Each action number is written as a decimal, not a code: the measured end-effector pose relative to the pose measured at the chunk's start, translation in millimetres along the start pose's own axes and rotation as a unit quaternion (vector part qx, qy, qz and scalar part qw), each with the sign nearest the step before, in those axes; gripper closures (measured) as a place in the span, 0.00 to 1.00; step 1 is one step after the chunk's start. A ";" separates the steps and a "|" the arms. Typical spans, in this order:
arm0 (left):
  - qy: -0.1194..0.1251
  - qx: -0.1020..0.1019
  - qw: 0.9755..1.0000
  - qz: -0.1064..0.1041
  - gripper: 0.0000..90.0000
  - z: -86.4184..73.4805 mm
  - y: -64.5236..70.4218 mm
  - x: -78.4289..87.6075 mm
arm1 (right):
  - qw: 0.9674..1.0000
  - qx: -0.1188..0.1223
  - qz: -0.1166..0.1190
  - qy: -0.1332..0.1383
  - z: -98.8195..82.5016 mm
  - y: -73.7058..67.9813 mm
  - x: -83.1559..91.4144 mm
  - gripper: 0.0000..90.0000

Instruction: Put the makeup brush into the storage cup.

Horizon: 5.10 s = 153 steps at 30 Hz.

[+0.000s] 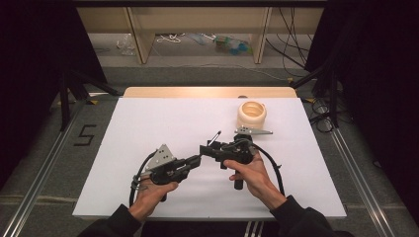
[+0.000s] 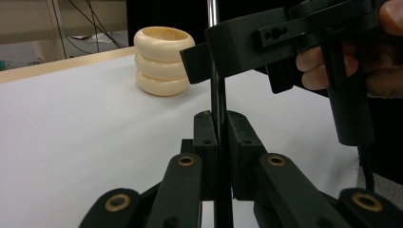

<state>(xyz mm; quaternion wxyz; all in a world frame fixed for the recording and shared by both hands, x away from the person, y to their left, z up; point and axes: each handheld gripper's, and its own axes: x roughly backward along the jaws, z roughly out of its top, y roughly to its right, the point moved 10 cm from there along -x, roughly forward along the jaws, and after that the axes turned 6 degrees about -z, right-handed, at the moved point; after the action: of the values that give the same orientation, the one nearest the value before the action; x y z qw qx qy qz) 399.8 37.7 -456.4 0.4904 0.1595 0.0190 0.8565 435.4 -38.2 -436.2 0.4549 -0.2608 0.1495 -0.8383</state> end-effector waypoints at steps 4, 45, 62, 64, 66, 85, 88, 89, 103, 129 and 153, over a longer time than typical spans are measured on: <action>0.000 -0.002 1.000 -0.001 0.93 0.1 0.3 -0.4 | 1.000 -0.018 0.004 -0.003 -1.1 -0.2 -0.5 0.62; -0.005 -0.005 1.000 -0.007 0.51 -0.6 -0.8 -0.7 | 0.998 0.035 0.043 0.018 13.3 -24.2 11.2 0.93; -0.021 -0.027 0.999 0.042 0.28 -11.3 -24.2 14.7 | 0.995 0.100 0.008 0.020 21.4 -15.3 21.7 0.93; -0.025 -0.033 0.998 0.050 0.27 -15.1 -29.3 17.8 | 0.994 0.105 0.006 0.024 23.3 -14.7 23.2 0.93; -0.024 -0.027 0.998 0.049 0.26 -16.4 -30.5 18.9 | 0.994 0.105 0.003 0.021 23.7 -14.4 24.8 0.93; -0.026 -0.037 0.996 0.072 0.23 -22.7 -43.6 42.7 | 0.989 0.138 -0.043 0.034 39.6 7.6 41.8 0.93; -0.027 -0.036 0.996 0.074 0.23 -23.2 -44.9 44.6 | 0.989 0.138 -0.046 0.033 40.0 8.9 42.9 0.93; -0.026 -0.035 0.996 0.077 0.23 -24.0 -46.4 46.5 | 0.988 0.141 -0.054 0.029 40.2 11.2 44.4 0.93; -0.019 -0.037 0.995 0.087 0.23 -25.2 -51.4 60.3 | 0.987 0.140 -0.063 0.041 50.2 21.0 52.4 0.93; -0.023 -0.040 0.994 0.096 0.20 -27.1 -53.1 67.3 | 0.973 0.171 -0.156 0.025 77.9 69.9 74.5 0.93; -0.014 -0.040 0.995 0.096 0.19 -24.1 -53.8 66.6 | 0.962 0.149 -0.227 0.024 103.8 122.0 82.0 0.93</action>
<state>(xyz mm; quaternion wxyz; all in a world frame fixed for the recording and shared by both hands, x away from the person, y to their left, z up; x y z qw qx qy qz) 406.5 124.9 -472.4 0.4125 0.1526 -0.0374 0.8973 541.5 -174.5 -386.0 0.2826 -0.1972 -0.0299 -0.9383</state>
